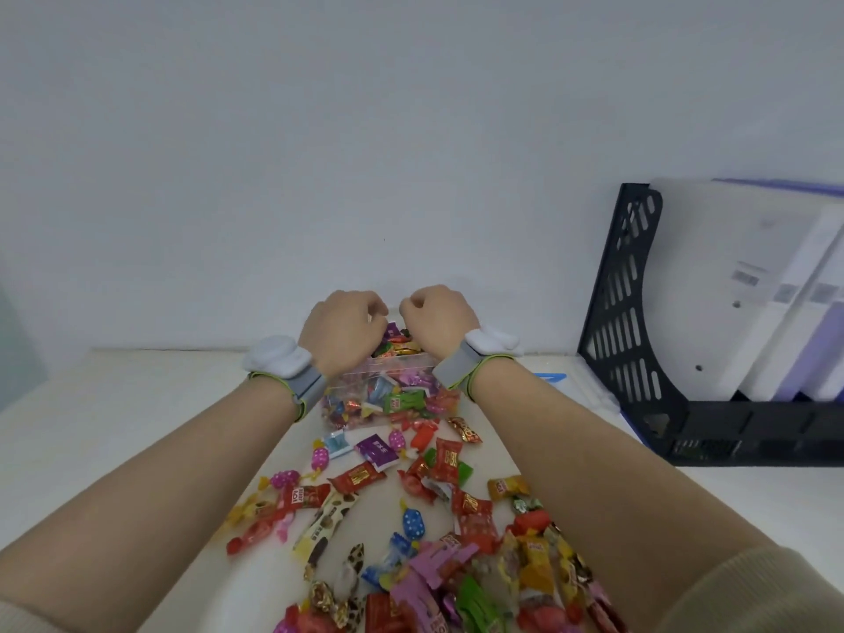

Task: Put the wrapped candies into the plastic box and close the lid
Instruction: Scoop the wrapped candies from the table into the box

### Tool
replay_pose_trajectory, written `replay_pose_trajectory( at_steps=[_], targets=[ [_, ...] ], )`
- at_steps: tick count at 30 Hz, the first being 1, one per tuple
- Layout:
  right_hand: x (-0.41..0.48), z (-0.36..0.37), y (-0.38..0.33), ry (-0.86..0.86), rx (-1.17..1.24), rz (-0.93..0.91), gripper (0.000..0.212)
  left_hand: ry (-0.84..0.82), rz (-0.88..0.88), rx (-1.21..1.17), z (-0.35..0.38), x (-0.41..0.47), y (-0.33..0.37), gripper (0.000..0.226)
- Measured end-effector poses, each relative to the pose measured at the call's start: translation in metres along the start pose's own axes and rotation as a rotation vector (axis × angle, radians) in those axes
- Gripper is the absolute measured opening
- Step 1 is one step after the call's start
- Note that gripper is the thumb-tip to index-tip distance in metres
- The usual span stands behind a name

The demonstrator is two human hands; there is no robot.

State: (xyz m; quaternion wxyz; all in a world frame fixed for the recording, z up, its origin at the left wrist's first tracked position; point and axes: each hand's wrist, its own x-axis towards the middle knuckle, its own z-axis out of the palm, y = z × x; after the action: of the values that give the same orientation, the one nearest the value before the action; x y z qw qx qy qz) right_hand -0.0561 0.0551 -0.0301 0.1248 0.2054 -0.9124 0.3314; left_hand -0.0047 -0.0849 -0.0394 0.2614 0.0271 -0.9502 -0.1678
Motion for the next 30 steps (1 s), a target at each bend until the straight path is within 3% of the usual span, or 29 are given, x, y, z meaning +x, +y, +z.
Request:
replay_pose_trajectory(
  at_steps=[3, 6, 9, 11, 16, 17, 19, 24, 30],
  targets=[
    [-0.015, -0.002, 0.003, 0.13, -0.03, -0.114, 0.035, 0.062, 0.122, -0.055, -0.003, -0.024, 0.001, 0.025],
    [-0.037, -0.01, 0.01, 0.277, -0.054, -0.264, 0.032, 0.007, 0.176, -0.153, -0.002, -0.056, 0.002, 0.013],
    [-0.059, -0.019, 0.031, 0.137, -0.109, -0.358, 0.044, -0.089, 0.206, -0.173, 0.0, -0.088, 0.008, 0.012],
    [-0.073, -0.023, 0.051, 0.017, -0.205, -0.383, 0.049, -0.169, 0.263, -0.197, -0.001, -0.11, 0.016, 0.027],
    [-0.098, -0.031, 0.098, -0.14, -0.364, -0.145, 0.038, -0.557, 0.274, -0.172, 0.014, -0.157, 0.028, 0.079],
    [-0.103, -0.033, 0.103, -0.173, -0.396, -0.063, 0.035, -0.586, 0.278, -0.127, 0.019, -0.163, 0.028, 0.085],
    [-0.114, -0.036, 0.106, -0.251, -0.484, 0.065, 0.05, -0.587, 0.301, -0.044, 0.028, -0.172, 0.027, 0.091],
    [-0.14, -0.033, 0.09, -0.349, -0.448, 0.277, 0.077, -0.528, 0.278, -0.026, 0.045, -0.176, 0.024, 0.086],
    [-0.151, -0.029, 0.066, -0.496, -0.261, 0.21, 0.091, -0.356, 0.211, -0.052, 0.053, -0.166, 0.023, 0.063]
  ],
)
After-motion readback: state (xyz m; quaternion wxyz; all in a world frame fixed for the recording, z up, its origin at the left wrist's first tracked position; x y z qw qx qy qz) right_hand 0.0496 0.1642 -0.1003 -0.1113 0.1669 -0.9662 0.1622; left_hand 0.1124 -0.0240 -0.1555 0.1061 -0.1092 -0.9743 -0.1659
